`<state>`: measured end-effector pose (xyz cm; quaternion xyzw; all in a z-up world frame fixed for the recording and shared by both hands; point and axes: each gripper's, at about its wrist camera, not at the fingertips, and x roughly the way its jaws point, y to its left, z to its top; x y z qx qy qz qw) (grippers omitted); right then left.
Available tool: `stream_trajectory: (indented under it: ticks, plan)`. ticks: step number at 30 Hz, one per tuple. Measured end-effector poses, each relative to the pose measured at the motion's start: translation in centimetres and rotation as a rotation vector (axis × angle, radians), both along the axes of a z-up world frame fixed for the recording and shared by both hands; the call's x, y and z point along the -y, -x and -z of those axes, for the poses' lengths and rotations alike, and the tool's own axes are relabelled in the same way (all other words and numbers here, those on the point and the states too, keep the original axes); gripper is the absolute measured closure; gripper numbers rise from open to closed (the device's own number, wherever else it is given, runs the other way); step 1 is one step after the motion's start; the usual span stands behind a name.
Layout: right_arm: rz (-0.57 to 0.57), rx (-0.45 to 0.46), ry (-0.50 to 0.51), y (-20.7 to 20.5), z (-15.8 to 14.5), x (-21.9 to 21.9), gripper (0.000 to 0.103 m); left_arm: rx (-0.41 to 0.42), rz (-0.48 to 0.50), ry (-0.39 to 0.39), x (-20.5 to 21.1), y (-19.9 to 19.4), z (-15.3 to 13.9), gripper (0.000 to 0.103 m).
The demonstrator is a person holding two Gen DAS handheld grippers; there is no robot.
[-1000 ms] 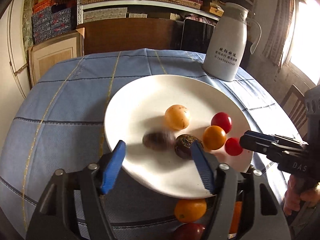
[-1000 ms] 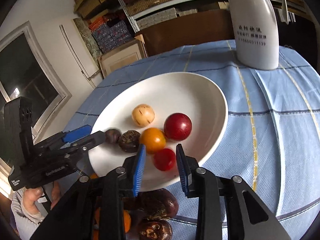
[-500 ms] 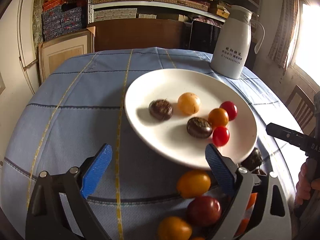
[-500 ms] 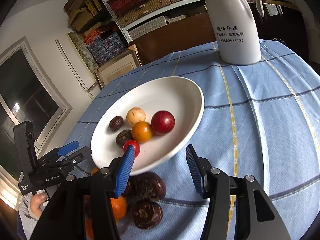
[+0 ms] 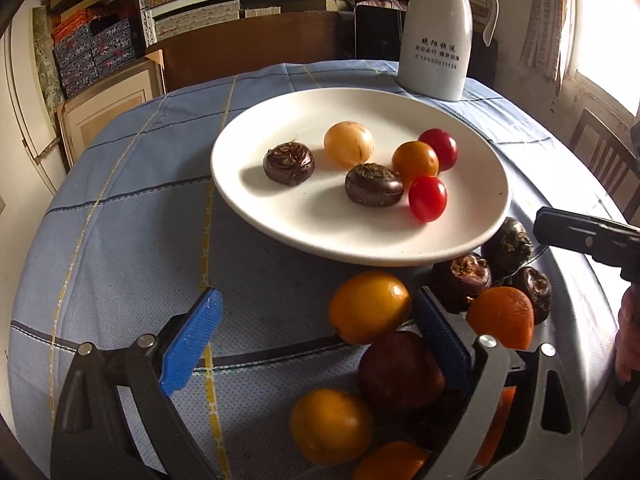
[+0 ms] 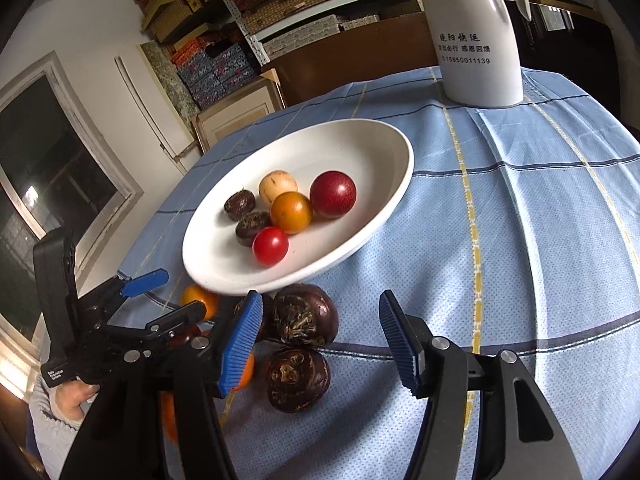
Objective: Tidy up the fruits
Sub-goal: 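Grasp an orange with the left tool while the right grasps a dark passion fruit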
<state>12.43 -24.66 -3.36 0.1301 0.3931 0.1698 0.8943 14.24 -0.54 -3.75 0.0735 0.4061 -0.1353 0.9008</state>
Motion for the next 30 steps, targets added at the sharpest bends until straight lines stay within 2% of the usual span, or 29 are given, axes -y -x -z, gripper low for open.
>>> stream_trajectory:
  ticks: [7,10,12,14,21,23,27,30]
  plan:
    - [-0.014,-0.032,0.046,-0.4,1.1,-1.0,0.042,-0.014,-0.002,0.025,-0.2,-0.5,0.2,0.011]
    - [-0.023,-0.040,0.068,-0.5,1.5,-1.5,0.042,-0.030,0.027,0.047,0.0,-0.6,0.3,0.022]
    - [-0.027,-0.042,0.074,-0.6,1.6,-1.8,0.042,-0.028,0.042,0.039,0.4,-0.5,0.3,0.025]
    - [-0.029,-0.042,0.075,-0.7,1.7,-1.9,0.042,-0.028,0.058,0.041,0.7,-0.4,0.3,0.032]
    - [-0.038,-0.034,0.091,-1.2,1.8,-2.7,0.042,-0.047,0.089,0.059,1.5,-0.5,0.5,0.038]
    - [-0.042,-0.031,0.096,-1.2,1.8,-2.8,0.042,-0.047,0.094,0.064,1.6,-0.5,0.5,0.044]
    - [-0.055,-0.030,0.080,-1.3,1.9,-2.8,0.060,-0.043,0.109,0.069,2.1,-0.3,0.4,0.051]
    - [-0.056,-0.027,0.079,-1.3,1.8,-2.8,0.060,-0.041,0.107,0.075,2.1,-0.1,0.4,0.054]
